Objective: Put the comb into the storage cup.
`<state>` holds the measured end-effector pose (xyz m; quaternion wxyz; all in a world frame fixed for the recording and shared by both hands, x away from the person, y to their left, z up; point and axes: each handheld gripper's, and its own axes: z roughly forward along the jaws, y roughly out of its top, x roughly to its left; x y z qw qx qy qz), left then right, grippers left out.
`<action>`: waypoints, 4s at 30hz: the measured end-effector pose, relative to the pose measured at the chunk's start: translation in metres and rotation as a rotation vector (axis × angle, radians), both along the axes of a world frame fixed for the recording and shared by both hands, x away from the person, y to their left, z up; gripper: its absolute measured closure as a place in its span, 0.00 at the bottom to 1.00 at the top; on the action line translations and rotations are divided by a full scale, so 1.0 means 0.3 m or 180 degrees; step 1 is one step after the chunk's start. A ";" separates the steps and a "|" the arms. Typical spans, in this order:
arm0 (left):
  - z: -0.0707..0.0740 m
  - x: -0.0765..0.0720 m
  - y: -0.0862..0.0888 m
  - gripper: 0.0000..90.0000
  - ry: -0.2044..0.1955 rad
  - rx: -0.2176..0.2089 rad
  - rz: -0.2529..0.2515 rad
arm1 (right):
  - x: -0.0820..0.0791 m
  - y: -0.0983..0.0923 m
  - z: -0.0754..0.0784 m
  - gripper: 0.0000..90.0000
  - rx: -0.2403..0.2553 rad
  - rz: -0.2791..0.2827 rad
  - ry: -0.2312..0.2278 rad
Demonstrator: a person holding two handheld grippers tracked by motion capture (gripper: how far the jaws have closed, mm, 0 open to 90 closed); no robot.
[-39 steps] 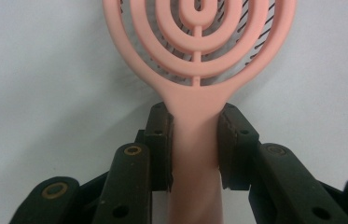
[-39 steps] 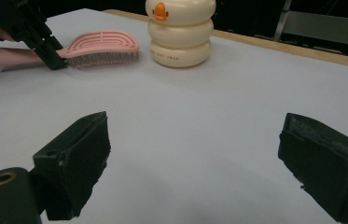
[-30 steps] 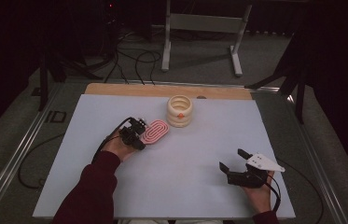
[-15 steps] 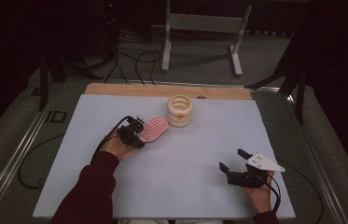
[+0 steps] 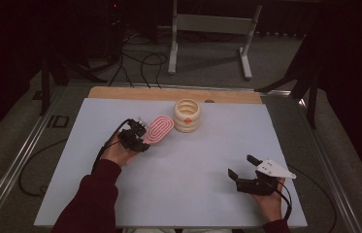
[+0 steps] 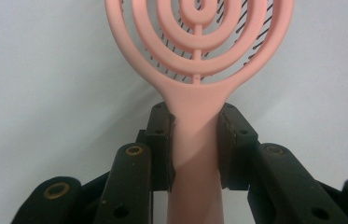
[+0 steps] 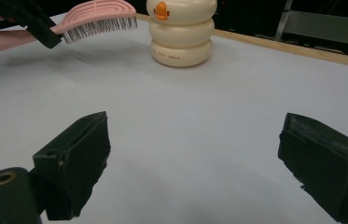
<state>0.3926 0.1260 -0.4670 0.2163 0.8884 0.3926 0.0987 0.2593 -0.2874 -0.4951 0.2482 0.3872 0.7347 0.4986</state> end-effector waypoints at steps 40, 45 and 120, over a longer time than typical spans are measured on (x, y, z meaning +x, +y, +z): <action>0.057 -0.156 0.140 0.77 -0.0806 -0.0617 0.0415 | 0.002 0.006 -0.006 0.09 -0.0012 0.0008 0.0028; 0.057 -0.167 0.147 0.78 -0.0880 -0.0673 0.0435 | 0.002 0.007 -0.006 0.09 -0.0015 0.0002 0.0037; 0.133 -0.260 0.052 0.77 -0.1399 -0.0901 0.0110 | 0.122 0.114 0.164 0.10 0.0194 0.0301 -0.0023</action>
